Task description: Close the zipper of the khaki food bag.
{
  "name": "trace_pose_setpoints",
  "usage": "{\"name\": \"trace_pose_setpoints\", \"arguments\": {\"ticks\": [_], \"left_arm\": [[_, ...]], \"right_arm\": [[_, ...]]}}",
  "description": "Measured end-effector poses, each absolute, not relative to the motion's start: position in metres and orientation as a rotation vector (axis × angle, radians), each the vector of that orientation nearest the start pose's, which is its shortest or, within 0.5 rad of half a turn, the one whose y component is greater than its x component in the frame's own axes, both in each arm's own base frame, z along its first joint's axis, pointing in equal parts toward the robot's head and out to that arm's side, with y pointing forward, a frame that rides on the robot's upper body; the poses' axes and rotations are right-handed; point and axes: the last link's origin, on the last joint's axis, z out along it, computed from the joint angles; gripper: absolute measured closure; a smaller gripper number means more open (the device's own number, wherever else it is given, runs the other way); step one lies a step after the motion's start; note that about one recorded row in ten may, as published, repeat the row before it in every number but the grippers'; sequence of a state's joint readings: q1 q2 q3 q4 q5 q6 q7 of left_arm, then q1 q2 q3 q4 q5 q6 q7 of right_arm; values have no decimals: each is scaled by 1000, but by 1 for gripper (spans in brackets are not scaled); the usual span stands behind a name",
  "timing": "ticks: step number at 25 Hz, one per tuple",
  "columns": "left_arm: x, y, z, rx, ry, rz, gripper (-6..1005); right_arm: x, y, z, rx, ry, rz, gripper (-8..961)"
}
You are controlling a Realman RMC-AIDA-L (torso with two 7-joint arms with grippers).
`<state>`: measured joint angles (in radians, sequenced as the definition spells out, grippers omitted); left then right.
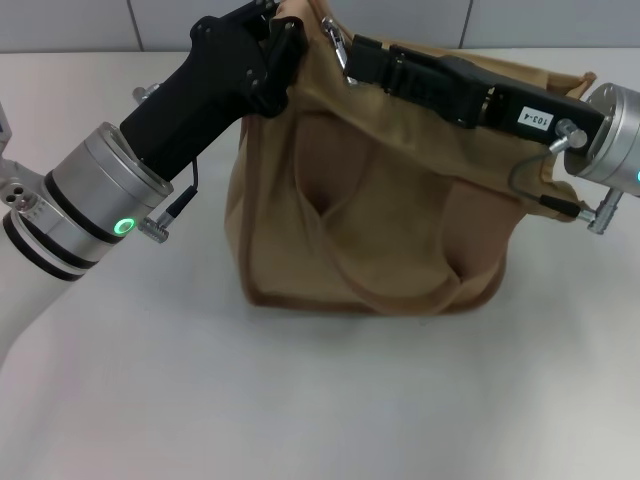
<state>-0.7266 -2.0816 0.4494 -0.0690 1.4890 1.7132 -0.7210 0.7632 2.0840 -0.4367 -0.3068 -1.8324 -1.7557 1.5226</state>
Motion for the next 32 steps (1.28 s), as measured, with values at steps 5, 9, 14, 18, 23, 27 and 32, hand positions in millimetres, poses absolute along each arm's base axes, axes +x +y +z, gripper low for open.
{"name": "trace_pose_setpoints", "arguments": {"ticks": [5, 9, 14, 18, 23, 27, 32], "left_arm": [[-183, 333, -33, -2134, -366, -1586, 970], [-183, 333, -33, -2133, -365, -1589, 970], [-182, 333, -33, -2134, -362, -1591, 970], [-181, 334, -33, -2136, -360, -1593, 970], [-180, 334, -33, -2139, -359, -1595, 969], [-180, 334, -33, -2138, -358, -1597, 969], [-180, 334, -33, -2137, -357, -1600, 969]], "right_arm": [[172, 349, -11, -2638, 888, 1529, 529], [171, 349, -12, -2642, 899, 1527, 529], [172, 348, -13, -2643, 910, 1526, 529], [168, 347, -17, -2689, 895, 1503, 529], [166, 351, -19, -2685, 903, 1479, 529], [167, 354, -19, -2667, 911, 1472, 529], [167, 354, -19, -2670, 911, 1469, 529]]}}
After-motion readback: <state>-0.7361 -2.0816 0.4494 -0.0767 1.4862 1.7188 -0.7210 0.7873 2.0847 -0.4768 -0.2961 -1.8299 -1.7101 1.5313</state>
